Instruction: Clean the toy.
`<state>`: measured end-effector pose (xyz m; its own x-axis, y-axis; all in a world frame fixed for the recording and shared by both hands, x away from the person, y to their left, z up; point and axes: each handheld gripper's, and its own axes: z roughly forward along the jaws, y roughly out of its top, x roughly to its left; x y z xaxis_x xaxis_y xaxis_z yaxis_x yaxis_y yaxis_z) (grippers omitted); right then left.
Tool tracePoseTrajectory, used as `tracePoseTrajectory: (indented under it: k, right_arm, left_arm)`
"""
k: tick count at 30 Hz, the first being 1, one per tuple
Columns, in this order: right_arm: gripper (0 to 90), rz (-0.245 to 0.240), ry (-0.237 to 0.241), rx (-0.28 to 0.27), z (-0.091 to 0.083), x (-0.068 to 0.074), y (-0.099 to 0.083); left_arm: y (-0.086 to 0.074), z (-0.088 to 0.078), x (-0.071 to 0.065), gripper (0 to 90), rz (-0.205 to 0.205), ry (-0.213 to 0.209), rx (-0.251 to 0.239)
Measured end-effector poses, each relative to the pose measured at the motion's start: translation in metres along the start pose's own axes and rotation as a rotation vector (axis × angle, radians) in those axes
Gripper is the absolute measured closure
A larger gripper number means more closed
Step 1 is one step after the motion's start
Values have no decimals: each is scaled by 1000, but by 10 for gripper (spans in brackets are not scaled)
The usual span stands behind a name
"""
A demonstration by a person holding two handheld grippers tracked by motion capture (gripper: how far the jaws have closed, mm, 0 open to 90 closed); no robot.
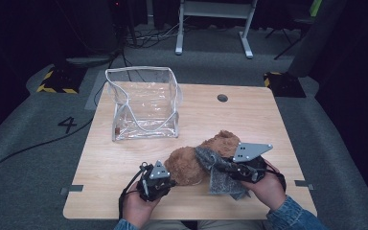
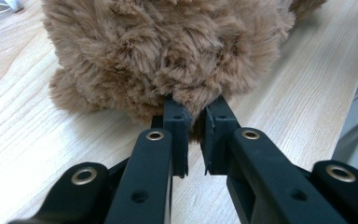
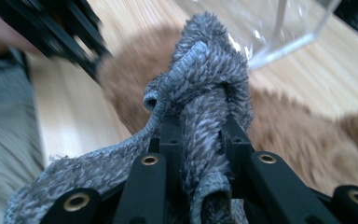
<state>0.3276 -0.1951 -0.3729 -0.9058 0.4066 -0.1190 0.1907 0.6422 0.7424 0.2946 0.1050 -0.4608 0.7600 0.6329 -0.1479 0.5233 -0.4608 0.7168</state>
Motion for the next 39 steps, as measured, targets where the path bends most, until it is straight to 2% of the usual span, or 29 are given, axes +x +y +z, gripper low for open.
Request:
tracePoseTrajectory:
  k: [1, 3, 5, 7, 9, 12, 15, 17, 20, 22, 23, 24, 27, 28, 30, 33, 35, 39]
  right_arm:
    - [764, -8, -9, 10, 2, -2, -4]
    - [764, 18, -19, 22, 2, -7, -15]
    - [764, 26, -44, 35, -3, -10, -26]
    - [764, 51, -63, 46, -11, -12, -38]
    - [764, 51, -99, 63, -18, -16, -52]
    - [764, 110, -125, 88, -26, -22, -71]
    - [764, 147, -138, 92, -32, -30, -90]
    - [764, 164, -167, 107, -36, -35, -100]
    - [763, 201, -187, 115, -44, -37, -109]
    - [763, 180, -193, 92, -52, -32, -106]
    - [763, 170, -192, 71, -56, -27, -102]
    - [763, 135, -190, 46, -61, -23, -95]
    - [762, 113, -144, -47, -66, -14, -75]
    - [762, 104, -122, -67, -63, -12, -67]
    - [760, 121, -74, -86, -52, -11, -58]
    - [759, 129, -13, -22, -22, -13, -55]
    - [760, 138, 2, 30, -6, -14, -60]
    - [761, 167, 3, 82, 1, -18, -68]
  left_arm:
    - [0, 0, 1, 821, -1, -6, 0]
    - [0, 0, 0, 821, -2, -11, -1]
    - [1, 0, 0, 821, 7, -9, -3]
    - [1, 0, 0, 822, -2, -6, -3]
    - [1, -1, 0, 822, -3, -1, 0]
    - [1, 0, 0, 822, -6, -12, -3]
    - [1, 0, 0, 822, -6, -6, -6]
    - [1, 0, 0, 821, -6, -9, -6]
    - [2, 0, -1, 821, -13, -17, -8]
    - [2, 1, -2, 821, -11, -20, -6]
    - [2, 1, -1, 821, -10, -19, -7]
    - [2, 0, -1, 821, -8, -12, -7]
    - [2, 0, -1, 821, -11, -14, -6]
    - [2, 1, -1, 821, -11, -16, -6]
    - [2, 1, -1, 821, -12, -16, -8]
    - [2, 0, 0, 821, -6, -19, -7]
    - [2, 0, 0, 821, -5, -24, -6]
    - [2, 0, -2, 820, -8, -30, -10]
